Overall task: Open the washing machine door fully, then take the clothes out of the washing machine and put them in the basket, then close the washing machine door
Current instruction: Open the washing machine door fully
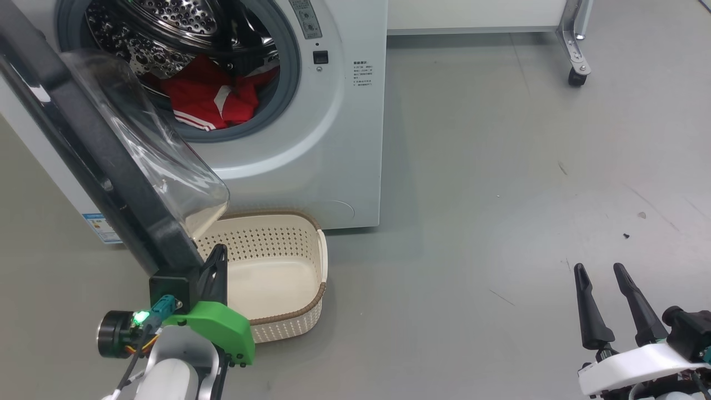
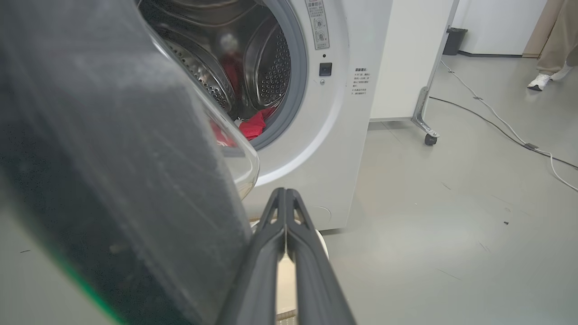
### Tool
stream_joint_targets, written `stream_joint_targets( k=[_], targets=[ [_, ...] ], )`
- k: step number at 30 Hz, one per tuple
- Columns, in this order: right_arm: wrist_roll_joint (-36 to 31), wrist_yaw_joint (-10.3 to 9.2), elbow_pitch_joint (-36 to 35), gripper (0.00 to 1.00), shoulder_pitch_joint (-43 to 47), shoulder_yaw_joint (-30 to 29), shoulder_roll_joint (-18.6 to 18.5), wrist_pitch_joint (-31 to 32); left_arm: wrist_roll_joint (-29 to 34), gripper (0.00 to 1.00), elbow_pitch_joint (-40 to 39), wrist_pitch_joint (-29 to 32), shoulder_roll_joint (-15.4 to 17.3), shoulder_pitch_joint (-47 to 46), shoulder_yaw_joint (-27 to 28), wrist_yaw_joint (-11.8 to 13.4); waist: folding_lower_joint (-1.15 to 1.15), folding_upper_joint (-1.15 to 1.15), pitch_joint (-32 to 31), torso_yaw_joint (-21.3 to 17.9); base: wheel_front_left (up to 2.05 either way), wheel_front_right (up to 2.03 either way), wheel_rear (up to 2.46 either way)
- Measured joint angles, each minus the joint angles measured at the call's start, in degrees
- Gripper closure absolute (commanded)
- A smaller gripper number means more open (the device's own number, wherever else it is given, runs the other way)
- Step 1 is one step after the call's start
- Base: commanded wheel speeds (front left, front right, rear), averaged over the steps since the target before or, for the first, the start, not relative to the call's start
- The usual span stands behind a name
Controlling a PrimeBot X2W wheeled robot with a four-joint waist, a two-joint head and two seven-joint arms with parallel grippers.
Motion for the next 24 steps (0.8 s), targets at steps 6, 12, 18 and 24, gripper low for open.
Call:
stream_joint_targets(
  k=[6, 12, 18, 24],
  targets=[
    [0.1, 0.0, 0.0, 0.0, 0.0, -0.1, -0.2, 0.0, -0.2, 1.0, 0.8, -0.4, -0.5, -0.1, 1.0, 0.0, 0.0, 0.0, 0.3, 0.1, 0.0, 0.0, 0.0],
    [0.2, 0.0, 0.0, 0.0, 0.0, -0.2, -0.4, 0.0, -0.3, 1.0, 2.0, -0.9, -1.1, -0.1, 1.8, 0.0, 0.0, 0.0, 0.5, 0.5, 0.0, 0.0, 0.0],
    [0.5, 0.0, 0.0, 0.0, 0.0, -0.2, -0.6, 0.0, -0.4, 1.0, 3.1, -1.8, -1.1, -0.4, 1.8, 0.0, 0.0, 0.0, 0.5, 1.0, 0.0, 0.0, 0.0],
    [0.5, 0.0, 0.0, 0.0, 0.0, -1.1, -0.6, 0.0, -0.7, 1.0, 4.1, -2.3, -1.0, -1.0, 0.8, 0.0, 0.0, 0.0, -0.1, 2.3, 0.0, 0.0, 0.0]
  ],
)
